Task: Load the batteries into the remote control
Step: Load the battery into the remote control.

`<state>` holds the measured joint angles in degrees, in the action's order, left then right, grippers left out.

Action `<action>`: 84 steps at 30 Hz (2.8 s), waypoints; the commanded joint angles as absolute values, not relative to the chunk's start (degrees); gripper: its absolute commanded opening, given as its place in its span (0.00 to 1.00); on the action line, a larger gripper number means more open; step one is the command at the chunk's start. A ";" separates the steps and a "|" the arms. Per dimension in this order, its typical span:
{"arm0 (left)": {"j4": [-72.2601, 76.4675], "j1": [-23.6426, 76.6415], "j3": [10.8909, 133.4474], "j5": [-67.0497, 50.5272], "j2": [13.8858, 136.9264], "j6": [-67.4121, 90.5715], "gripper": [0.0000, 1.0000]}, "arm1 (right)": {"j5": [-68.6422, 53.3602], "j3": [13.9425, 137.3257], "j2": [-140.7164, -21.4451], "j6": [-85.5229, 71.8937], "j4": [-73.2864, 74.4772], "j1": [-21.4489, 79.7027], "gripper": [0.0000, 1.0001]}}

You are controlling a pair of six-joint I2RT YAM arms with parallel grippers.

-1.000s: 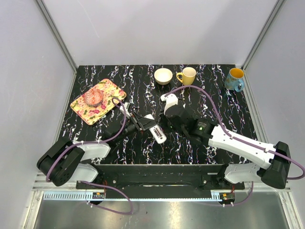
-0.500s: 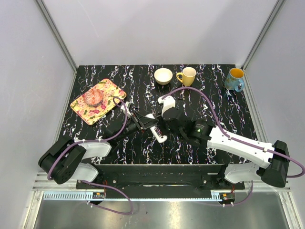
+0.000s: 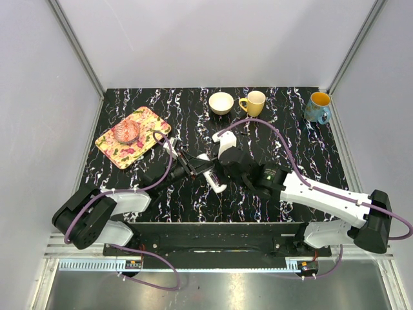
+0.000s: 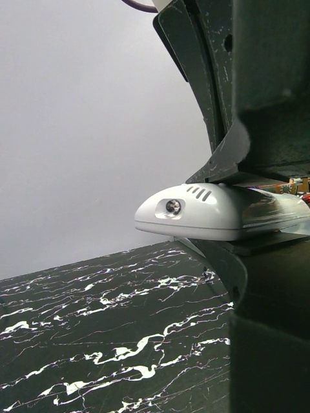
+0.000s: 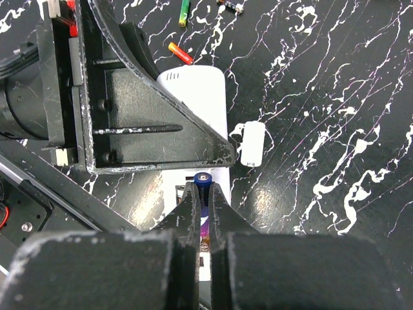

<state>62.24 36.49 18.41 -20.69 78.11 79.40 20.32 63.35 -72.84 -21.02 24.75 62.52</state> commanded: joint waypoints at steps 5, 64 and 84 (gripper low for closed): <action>65.74 36.65 21.79 -19.51 76.46 80.68 0.00 | 21.27 63.54 -73.39 -20.04 27.33 63.28 0.00; 67.32 33.57 27.86 -19.86 71.72 80.15 0.00 | 16.08 67.58 -83.41 -25.66 40.43 63.63 0.24; 68.55 33.66 26.10 -20.39 73.12 79.72 0.00 | 22.94 73.21 -80.60 -27.16 42.54 63.72 0.49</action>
